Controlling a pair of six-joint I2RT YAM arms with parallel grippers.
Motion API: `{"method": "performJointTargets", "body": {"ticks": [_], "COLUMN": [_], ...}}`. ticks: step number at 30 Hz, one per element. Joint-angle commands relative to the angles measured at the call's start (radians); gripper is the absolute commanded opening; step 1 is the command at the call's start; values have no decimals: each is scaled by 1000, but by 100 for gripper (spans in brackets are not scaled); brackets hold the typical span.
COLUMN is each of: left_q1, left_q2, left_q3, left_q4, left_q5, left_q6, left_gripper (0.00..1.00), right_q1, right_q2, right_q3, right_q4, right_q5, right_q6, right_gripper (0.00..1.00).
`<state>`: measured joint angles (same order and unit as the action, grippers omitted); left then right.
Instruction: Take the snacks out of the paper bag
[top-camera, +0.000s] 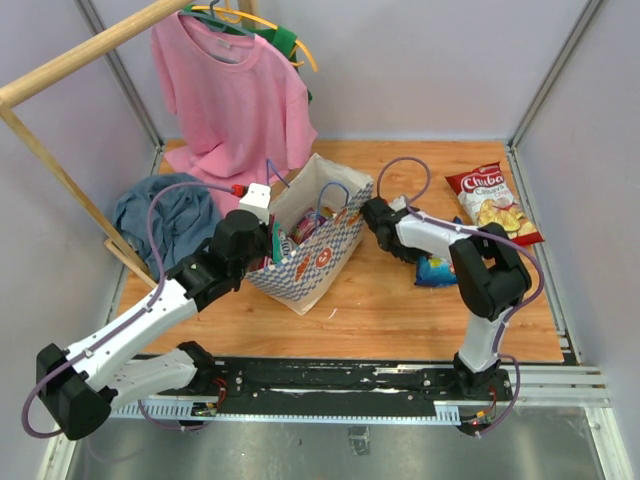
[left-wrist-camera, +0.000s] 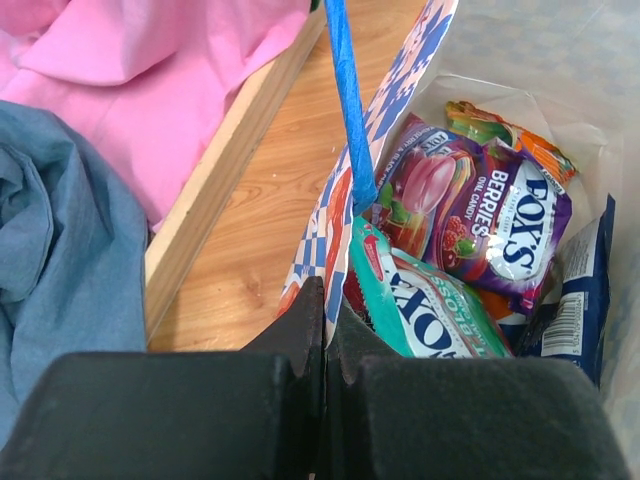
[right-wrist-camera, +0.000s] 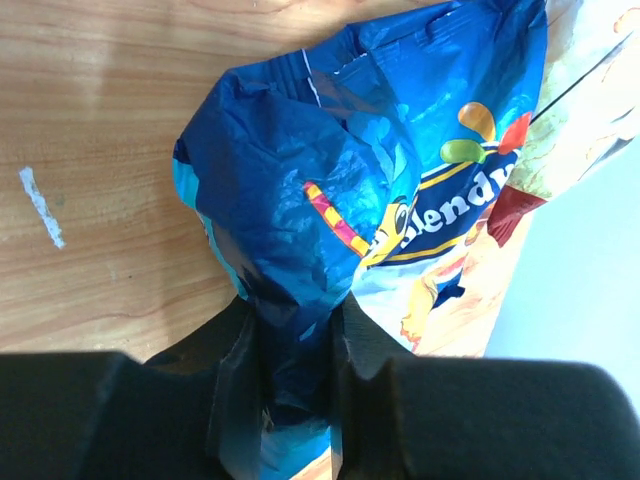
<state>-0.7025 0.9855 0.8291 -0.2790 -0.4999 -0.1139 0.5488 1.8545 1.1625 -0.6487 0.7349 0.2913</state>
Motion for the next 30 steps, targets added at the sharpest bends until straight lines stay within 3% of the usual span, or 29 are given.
{"method": "performJointTargets", "body": {"ticks": [1, 8, 13, 21, 30], "left_q1": [6, 6, 6, 6, 6], "left_q2": [-33, -45, -46, -67, -41], "left_q3": [8, 12, 11, 14, 73], "left_q4": [-4, -14, -12, -20, -70], "left_q5": [-15, -19, -8, 6, 65], "left_q6": [-9, -7, -12, -13, -8], "left_gripper": [1, 1, 1, 1, 1], "right_q1": [10, 6, -38, -136, -195], "right_q2": [-88, -290, -269, -104, 349], "right_q3": [-28, 53, 184, 442, 969], "right_q4": [25, 24, 14, 6, -6], "right_q5": [-39, -63, -45, -66, -141], "right_q6": [-3, -71, -154, -236, -365], "right_gripper": [13, 14, 14, 16, 17]}}
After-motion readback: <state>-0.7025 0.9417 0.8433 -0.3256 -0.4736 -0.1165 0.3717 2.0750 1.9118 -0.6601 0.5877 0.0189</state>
